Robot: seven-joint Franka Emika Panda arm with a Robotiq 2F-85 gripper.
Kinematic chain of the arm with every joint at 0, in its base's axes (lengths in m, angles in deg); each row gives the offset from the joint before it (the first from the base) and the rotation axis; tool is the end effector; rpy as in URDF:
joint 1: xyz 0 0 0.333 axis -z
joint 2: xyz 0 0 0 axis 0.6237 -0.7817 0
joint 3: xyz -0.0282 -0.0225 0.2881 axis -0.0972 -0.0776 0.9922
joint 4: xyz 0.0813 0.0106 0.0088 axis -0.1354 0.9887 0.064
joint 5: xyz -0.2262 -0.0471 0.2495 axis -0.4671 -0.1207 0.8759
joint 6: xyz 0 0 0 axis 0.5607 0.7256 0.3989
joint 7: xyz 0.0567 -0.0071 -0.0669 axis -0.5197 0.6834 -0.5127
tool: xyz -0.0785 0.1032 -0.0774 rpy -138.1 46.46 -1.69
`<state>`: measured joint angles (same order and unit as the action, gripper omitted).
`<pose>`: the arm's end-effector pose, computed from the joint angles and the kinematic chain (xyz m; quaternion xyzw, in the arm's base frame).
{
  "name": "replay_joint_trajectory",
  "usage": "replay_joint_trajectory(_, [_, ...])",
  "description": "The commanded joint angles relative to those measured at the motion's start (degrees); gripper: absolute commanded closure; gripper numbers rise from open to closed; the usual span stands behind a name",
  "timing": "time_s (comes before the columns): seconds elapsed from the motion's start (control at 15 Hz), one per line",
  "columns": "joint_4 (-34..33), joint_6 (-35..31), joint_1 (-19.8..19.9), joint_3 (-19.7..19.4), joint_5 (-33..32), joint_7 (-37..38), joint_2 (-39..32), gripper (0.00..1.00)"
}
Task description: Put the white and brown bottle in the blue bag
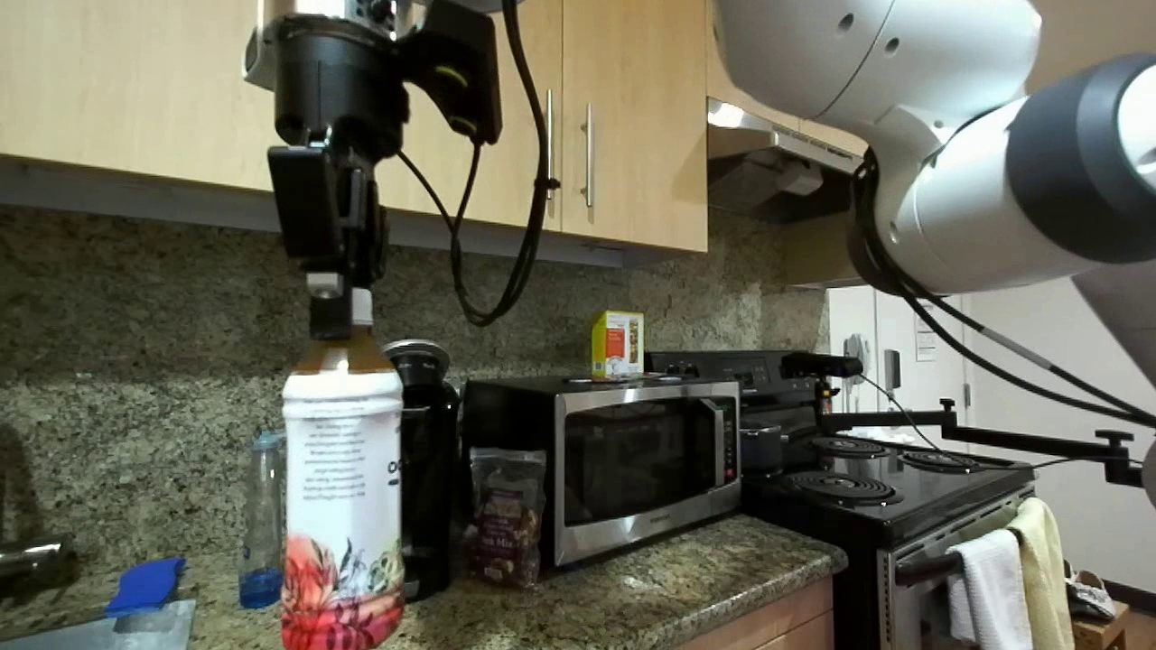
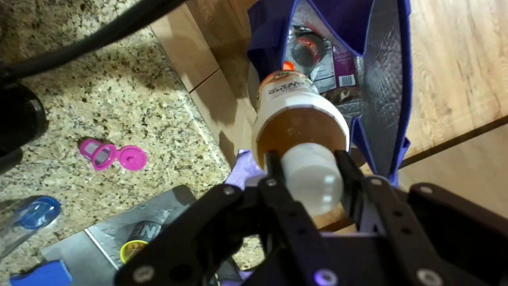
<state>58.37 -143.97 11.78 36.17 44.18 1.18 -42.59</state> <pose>0.5327 0.2931 0.5544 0.9581 0.2864 -0.0025 0.0074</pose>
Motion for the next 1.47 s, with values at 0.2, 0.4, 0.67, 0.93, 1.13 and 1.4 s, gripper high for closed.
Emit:
replay_joint_trajectory(0.2, [4.1,6.4,-2.3,1.3,-0.1,-8.3,3.2,0.89])
replay_joint_trajectory(0.4, [5.5,6.6,-2.2,2.4,1.3,-10.7,2.8,0.89])
replay_joint_trajectory(0.67, [9.5,5.5,-1.0,3.3,3.8,-12.0,3.0,0.89])
replay_joint_trajectory(0.93, [14.5,4.6,1.0,3.1,7.5,-11.6,3.1,0.89])
replay_joint_trajectory(1.13, [18.6,-0.3,3.0,3.1,10.2,-13.3,2.9,0.89])
replay_joint_trajectory(1.4, [24.2,-8.5,3.8,3.3,11.2,-16.8,4.0,0.89])
